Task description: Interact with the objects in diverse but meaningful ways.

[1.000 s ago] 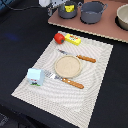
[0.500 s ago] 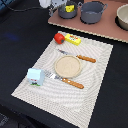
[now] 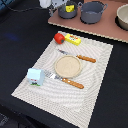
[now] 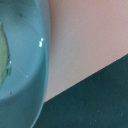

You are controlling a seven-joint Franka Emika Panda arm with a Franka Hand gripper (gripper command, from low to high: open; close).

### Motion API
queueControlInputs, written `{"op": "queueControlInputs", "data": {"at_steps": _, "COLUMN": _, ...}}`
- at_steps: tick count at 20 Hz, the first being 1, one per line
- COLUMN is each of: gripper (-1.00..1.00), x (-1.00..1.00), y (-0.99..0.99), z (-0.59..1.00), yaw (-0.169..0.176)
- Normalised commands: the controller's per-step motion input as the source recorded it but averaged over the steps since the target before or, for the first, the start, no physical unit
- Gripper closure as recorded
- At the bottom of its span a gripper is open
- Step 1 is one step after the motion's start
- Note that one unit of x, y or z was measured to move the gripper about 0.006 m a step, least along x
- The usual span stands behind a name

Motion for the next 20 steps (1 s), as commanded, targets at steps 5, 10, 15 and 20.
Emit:
{"op": "queueControlInputs", "data": {"at_steps": 5, "gripper": -1.00, "x": -0.21, "y": 0.00, "z": -0.29, "yaw": -0.001}}
{"op": "queueControlInputs", "data": {"at_steps": 10, "gripper": 1.00, "x": -0.20, "y": 0.00, "z": -0.17, "yaw": -0.001}}
{"op": "queueControlInputs", "data": {"at_steps": 15, "gripper": 1.00, "x": -0.18, "y": 0.00, "z": -0.10, "yaw": 0.000}}
{"op": "queueControlInputs", "data": {"at_steps": 20, "gripper": 1.00, "x": -0.16, "y": 0.00, "z": -0.12, "yaw": -0.001}}
